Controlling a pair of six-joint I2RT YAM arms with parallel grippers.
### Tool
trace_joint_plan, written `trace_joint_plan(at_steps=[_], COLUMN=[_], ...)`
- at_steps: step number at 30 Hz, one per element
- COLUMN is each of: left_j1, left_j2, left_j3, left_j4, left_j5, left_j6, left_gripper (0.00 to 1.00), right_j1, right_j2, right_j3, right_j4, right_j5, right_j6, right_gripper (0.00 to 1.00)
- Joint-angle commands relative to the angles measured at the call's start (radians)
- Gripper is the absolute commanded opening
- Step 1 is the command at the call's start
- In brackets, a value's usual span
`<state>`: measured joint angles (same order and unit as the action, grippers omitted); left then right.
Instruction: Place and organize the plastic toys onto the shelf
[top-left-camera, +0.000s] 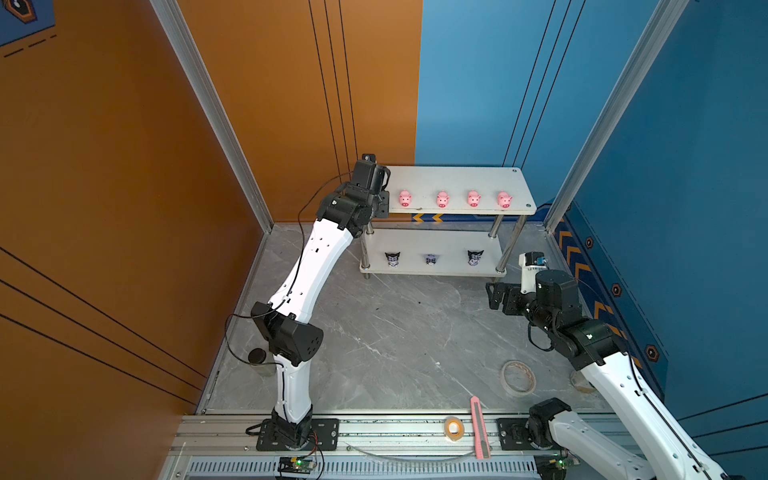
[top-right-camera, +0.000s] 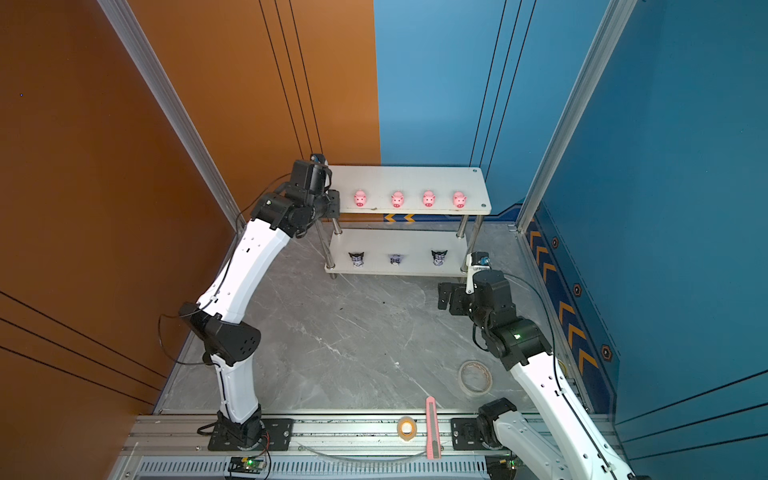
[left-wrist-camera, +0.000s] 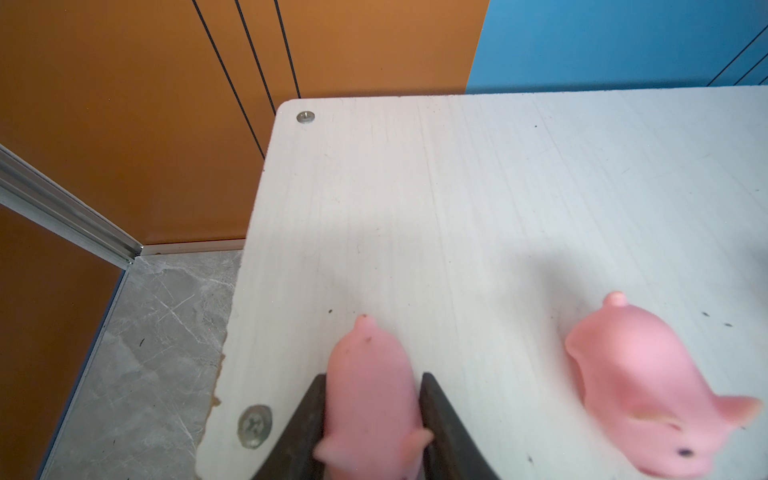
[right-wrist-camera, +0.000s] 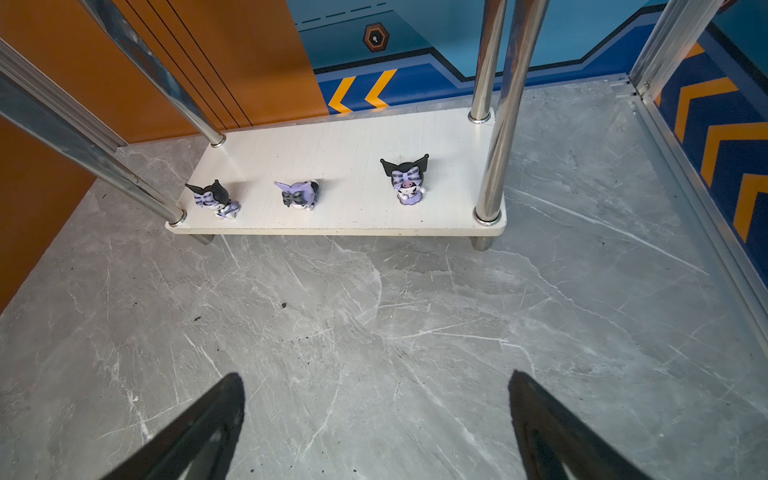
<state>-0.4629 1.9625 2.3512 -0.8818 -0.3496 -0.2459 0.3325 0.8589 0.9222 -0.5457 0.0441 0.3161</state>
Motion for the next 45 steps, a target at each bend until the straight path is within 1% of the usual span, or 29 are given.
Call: trace_joint_plan(at_steps=[1, 12, 14, 20, 22, 24, 28, 30, 33, 34, 35, 37, 38, 40, 42, 45], left_j1=[0.015, 0.019, 0.018, 0.017, 0.017, 0.017, 0.009, -0.002, -0.021, -0.029, -0.036, -0.047, -0.051, -0.062, -0.074, -0.093], left_j2=[0.023, 0.027, 0.027, 0.02, 0.017, 0.011, -0.024, -0.055, -0.119, -0.145, -0.167, -0.228, -0.258, -0.334, -0.422, -0.564], left_j3=[0.018, 0.02, 0.02, 0.017, 0.019, 0.02, 0.024, 0.022, 0.011, 0.006, -0.004, -0.043, -0.067, -0.154, -0.283, -0.541], left_j4=[0.015, 0.026, 0.025, 0.026, 0.025, 0.024, 0.025, 0.026, 0.026, 0.026, 0.027, 0.03, 0.034, 0.063, 0.114, 0.236], left_j5=[0.026, 0.032, 0.035, 0.025, 0.024, 0.023, 0.018, 0.006, -0.024, -0.043, -0.062, -0.093, -0.108, -0.127, -0.136, -0.144], left_j6=[0.017, 0.012, 0.007, 0.003, 0.003, 0.002, 0.002, 0.006, 0.022, 0.029, 0.034, 0.044, 0.045, 0.048, 0.047, 0.042], left_gripper=[0.36, 0.36, 0.38, 0.52, 0.56, 0.56, 0.63, 0.67, 0.82, 0.85, 0.92, 0.99, 1.0, 0.98, 0.98, 0.98], right_j1=[-0.005, -0.004, -0.005, -0.005, -0.006, -0.005, -0.006, -0.005, -0.005, -0.005, -0.005, -0.005, -0.004, -0.004, -0.004, -0.004], right_j2=[-0.006, 0.0, 0.002, 0.002, 0.002, 0.002, 0.002, 0.003, 0.0, 0.0, -0.003, -0.011, -0.014, -0.025, -0.039, -0.069], right_j3=[-0.002, 0.003, 0.002, 0.003, 0.002, 0.003, 0.004, 0.007, 0.01, 0.013, 0.013, 0.014, 0.016, 0.018, 0.011, -0.02], right_j4=[0.013, 0.013, 0.013, 0.013, 0.013, 0.013, 0.012, 0.01, 0.004, 0.001, -0.002, -0.01, -0.015, -0.023, -0.02, 0.01], right_j5=[-0.005, -0.006, -0.007, -0.009, -0.009, -0.009, -0.009, -0.009, -0.009, -0.009, -0.008, 0.001, 0.006, 0.02, 0.037, 0.073], right_j6=[0.018, 0.018, 0.017, 0.016, 0.016, 0.016, 0.015, 0.017, 0.017, 0.017, 0.017, 0.017, 0.017, 0.019, 0.018, 0.031], right_gripper=[1.0, 1.0, 1.0, 1.0, 1.0, 1.0, 1.0, 1.0, 1.0, 1.0, 1.0, 1.0, 1.0, 1.0, 1.0, 1.0])
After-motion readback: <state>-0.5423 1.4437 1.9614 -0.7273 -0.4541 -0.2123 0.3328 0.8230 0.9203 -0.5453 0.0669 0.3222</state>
